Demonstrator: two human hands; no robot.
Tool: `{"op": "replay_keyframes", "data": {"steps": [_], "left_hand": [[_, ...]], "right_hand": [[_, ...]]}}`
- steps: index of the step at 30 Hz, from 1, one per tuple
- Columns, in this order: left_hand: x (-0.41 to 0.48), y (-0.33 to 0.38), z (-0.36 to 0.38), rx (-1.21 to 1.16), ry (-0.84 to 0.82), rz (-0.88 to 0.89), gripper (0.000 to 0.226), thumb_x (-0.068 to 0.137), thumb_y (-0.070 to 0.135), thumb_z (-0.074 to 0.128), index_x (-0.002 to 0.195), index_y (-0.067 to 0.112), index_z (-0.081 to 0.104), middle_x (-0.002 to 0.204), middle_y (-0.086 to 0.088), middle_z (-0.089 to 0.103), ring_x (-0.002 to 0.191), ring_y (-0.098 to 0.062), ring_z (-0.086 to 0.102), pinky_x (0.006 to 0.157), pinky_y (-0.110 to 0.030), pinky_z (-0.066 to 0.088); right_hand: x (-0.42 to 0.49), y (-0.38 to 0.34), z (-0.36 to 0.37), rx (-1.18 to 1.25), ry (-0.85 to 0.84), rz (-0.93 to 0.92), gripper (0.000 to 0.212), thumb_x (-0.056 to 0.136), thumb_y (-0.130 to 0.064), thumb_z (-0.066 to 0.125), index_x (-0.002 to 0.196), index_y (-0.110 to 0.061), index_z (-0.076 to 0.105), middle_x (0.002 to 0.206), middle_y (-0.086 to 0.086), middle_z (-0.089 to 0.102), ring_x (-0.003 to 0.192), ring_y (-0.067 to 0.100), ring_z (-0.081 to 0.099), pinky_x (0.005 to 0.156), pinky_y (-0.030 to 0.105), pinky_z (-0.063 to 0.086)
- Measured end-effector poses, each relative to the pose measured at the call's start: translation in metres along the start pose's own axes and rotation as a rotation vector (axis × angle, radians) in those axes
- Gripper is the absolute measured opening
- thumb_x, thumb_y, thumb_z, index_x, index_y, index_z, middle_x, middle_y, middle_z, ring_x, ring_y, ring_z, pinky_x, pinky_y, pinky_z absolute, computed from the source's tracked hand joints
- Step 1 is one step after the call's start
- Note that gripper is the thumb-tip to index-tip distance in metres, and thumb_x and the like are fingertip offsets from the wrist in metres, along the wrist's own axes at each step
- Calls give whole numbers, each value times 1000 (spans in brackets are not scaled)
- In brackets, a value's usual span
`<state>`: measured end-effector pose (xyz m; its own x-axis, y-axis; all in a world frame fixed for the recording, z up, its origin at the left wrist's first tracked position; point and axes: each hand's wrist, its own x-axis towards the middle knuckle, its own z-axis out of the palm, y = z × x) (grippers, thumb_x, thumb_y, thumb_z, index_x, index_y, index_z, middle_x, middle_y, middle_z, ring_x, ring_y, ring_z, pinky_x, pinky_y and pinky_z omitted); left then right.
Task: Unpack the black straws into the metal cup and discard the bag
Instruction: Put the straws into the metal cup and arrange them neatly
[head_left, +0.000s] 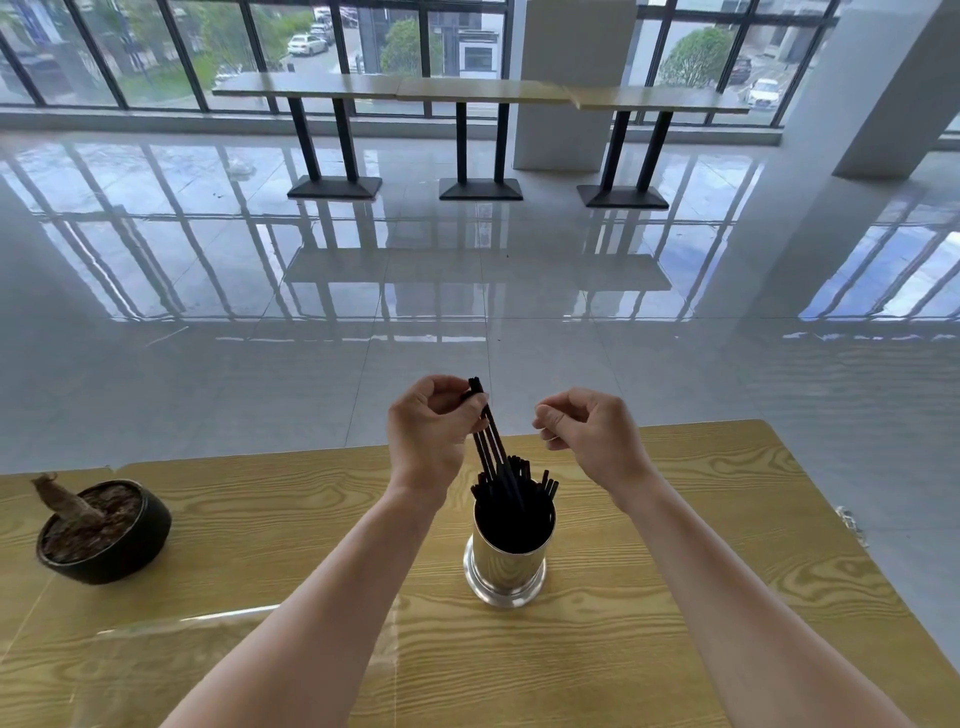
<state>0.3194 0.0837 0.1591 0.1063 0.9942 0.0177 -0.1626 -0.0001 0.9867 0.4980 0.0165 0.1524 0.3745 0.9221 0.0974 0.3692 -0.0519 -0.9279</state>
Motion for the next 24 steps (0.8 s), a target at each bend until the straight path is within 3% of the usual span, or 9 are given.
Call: {"op": "replay_keyframes", "data": {"steps": [3, 10, 15, 17, 20, 24], "left_hand": [[3, 7, -9, -63, 37, -8, 18, 80, -6, 78, 93, 3, 69, 80, -10, 78, 78, -28, 77, 67, -30, 63], [3, 25, -29, -219, 182, -34, 18, 79, -1, 80, 94, 1, 70, 90, -19, 77, 84, -29, 77, 70, -32, 63], [0, 41, -40, -377, 267, -67, 15, 81, 0, 79, 93, 2, 71, 85, -12, 78, 85, -26, 77, 75, -32, 63], [1, 46, -44, -466, 311, -110, 15, 81, -1, 78, 93, 1, 70, 83, -10, 77, 87, -25, 77, 76, -31, 62], [2, 49, -49, -613, 364, -225, 17, 82, -4, 76, 98, -1, 70, 85, -12, 76, 88, -25, 77, 73, -28, 62], [2, 43, -48, -769, 375, -408, 26, 87, -3, 71, 112, -3, 66, 85, -12, 73, 67, -18, 76, 59, -22, 60]], "right_hand": [[-10, 10, -2, 58, 16, 48, 7, 93, -11, 71, 90, -14, 77, 79, 5, 78, 74, 27, 75, 72, 41, 64], [-31, 25, -1, 98, 57, 93, 9, 93, -9, 69, 91, -14, 76, 79, 4, 78, 73, 24, 75, 69, 39, 64], [-46, 29, 10, 185, 105, 138, 18, 94, 0, 66, 92, -14, 76, 83, 10, 77, 73, 27, 73, 64, 34, 63], [-49, 27, 14, 228, 128, 162, 25, 92, 6, 63, 99, -15, 75, 95, 11, 76, 76, 25, 74, 64, 32, 63], [-54, 20, 18, 320, 60, 200, 43, 87, 9, 66, 120, -19, 69, 115, 6, 70, 89, 22, 74, 72, 31, 62], [-57, 7, 24, 638, -88, 239, 68, 79, 2, 79, 139, -19, 56, 128, 6, 69, 109, 27, 72, 94, 41, 58]]}}
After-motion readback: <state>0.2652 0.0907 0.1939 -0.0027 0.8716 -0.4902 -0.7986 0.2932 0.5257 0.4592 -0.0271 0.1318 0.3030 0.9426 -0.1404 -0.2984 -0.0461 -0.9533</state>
